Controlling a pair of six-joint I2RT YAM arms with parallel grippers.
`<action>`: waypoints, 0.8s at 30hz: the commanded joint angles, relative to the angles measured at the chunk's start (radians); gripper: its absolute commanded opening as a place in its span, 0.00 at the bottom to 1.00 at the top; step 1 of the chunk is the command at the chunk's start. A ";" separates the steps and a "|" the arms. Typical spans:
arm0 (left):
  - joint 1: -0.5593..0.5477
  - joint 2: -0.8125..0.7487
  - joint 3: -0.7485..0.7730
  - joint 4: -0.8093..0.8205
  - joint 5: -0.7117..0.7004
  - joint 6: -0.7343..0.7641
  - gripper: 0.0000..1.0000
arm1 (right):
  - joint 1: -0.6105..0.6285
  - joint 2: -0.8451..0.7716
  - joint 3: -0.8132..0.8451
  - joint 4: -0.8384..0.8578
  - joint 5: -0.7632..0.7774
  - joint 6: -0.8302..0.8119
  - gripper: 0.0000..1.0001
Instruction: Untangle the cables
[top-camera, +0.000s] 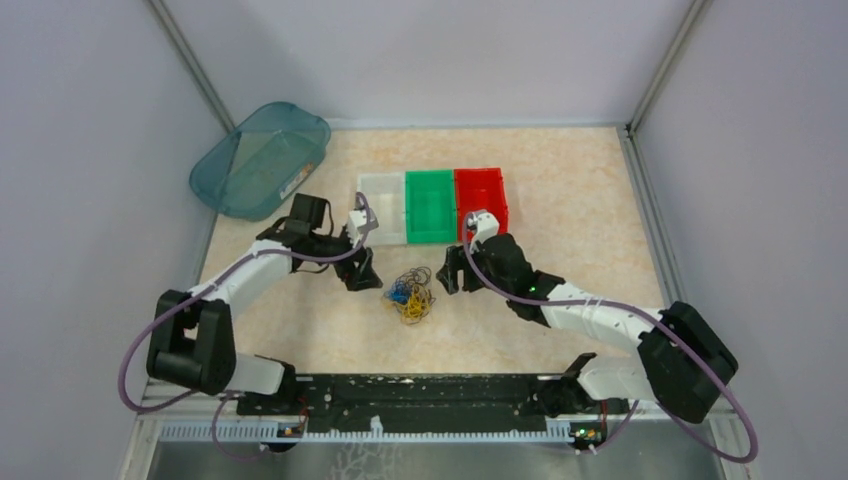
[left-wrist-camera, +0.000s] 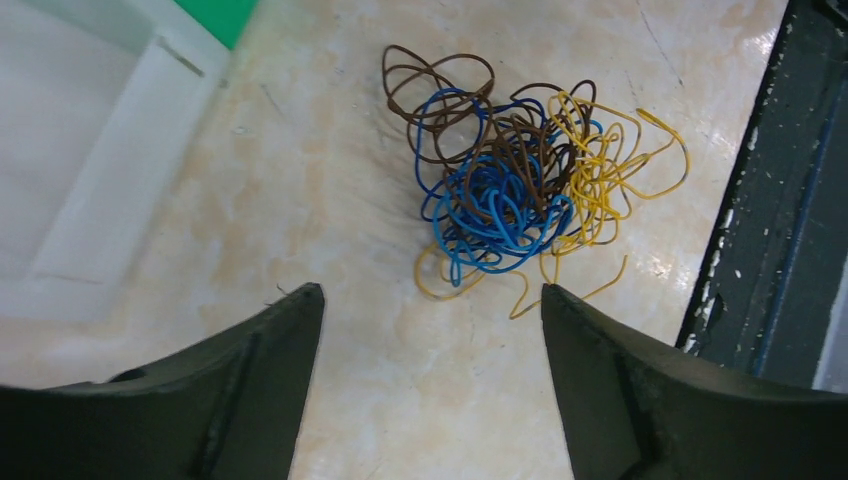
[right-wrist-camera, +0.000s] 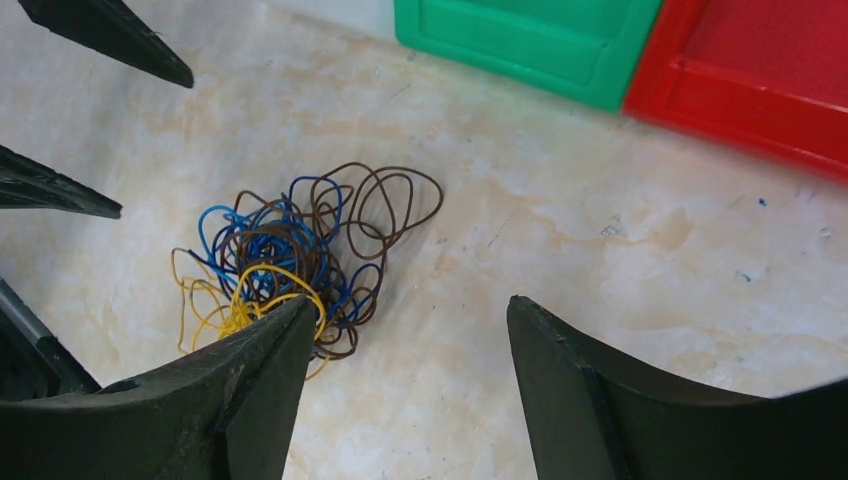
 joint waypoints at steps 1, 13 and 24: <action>-0.054 0.069 0.024 -0.014 0.031 0.033 0.77 | 0.035 0.019 0.051 0.037 0.008 0.042 0.71; -0.116 0.144 0.054 -0.012 0.090 0.008 0.73 | 0.064 -0.011 0.024 0.040 0.038 0.081 0.67; -0.153 0.165 0.023 0.118 -0.026 -0.089 0.46 | 0.091 -0.027 0.020 0.030 0.069 0.085 0.60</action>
